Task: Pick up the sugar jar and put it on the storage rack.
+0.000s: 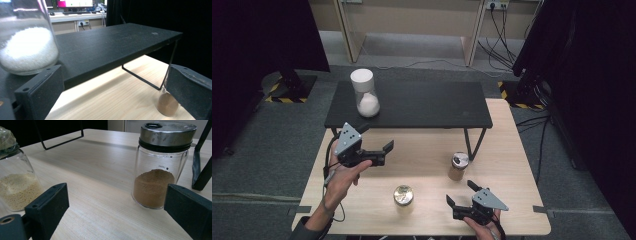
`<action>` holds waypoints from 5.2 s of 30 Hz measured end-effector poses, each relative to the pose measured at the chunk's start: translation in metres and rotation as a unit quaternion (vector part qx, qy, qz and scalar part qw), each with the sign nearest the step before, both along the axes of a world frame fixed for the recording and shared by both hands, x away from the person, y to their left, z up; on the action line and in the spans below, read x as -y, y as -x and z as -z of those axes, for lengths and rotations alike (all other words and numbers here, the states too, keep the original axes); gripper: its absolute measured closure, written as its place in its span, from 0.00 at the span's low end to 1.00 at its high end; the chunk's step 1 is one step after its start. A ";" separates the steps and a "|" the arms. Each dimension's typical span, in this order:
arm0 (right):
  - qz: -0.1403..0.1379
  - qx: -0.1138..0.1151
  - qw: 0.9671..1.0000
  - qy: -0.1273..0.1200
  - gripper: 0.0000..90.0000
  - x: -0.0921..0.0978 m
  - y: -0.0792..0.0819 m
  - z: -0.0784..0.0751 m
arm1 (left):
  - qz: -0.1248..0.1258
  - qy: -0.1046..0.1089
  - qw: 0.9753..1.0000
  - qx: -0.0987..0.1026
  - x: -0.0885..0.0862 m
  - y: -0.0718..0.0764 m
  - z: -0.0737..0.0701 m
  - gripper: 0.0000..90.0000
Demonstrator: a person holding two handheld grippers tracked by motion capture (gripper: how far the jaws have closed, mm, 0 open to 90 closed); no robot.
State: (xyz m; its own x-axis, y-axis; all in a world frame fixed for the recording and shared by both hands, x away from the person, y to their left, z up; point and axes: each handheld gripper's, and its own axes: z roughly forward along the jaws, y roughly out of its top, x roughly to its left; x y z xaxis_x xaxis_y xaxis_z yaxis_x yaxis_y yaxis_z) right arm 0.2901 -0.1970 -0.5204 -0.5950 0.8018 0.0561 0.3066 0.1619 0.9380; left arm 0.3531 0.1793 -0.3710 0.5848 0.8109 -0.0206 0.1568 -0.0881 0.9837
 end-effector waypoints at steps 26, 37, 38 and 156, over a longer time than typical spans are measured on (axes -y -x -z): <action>-0.001 0.000 1.000 0.000 0.07 0.000 0.000 0.000 | 0.012 0.005 1.000 -0.010 -0.001 0.014 0.029 0.01; -0.007 0.000 1.000 0.001 0.07 -0.001 0.001 0.000 | 0.014 0.004 1.000 -0.019 -0.008 0.017 0.045 0.01; -0.007 0.000 1.000 0.001 0.07 -0.001 0.001 0.000 | 0.014 0.004 1.000 -0.021 -0.008 0.017 0.047 0.01; -0.018 -0.004 1.000 0.002 0.07 -0.003 0.002 0.001 | 0.024 0.007 0.998 -0.049 -0.022 0.042 0.156 0.01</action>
State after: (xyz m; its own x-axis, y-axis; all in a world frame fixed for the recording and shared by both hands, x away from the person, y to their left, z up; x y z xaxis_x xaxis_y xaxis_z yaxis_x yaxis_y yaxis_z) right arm 0.2883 -0.1943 -0.5215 -0.6237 0.7795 0.0582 0.3081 0.1767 0.9348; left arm 0.3108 0.2017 -0.5268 0.6180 0.7808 -0.0921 0.2493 -0.0835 0.9648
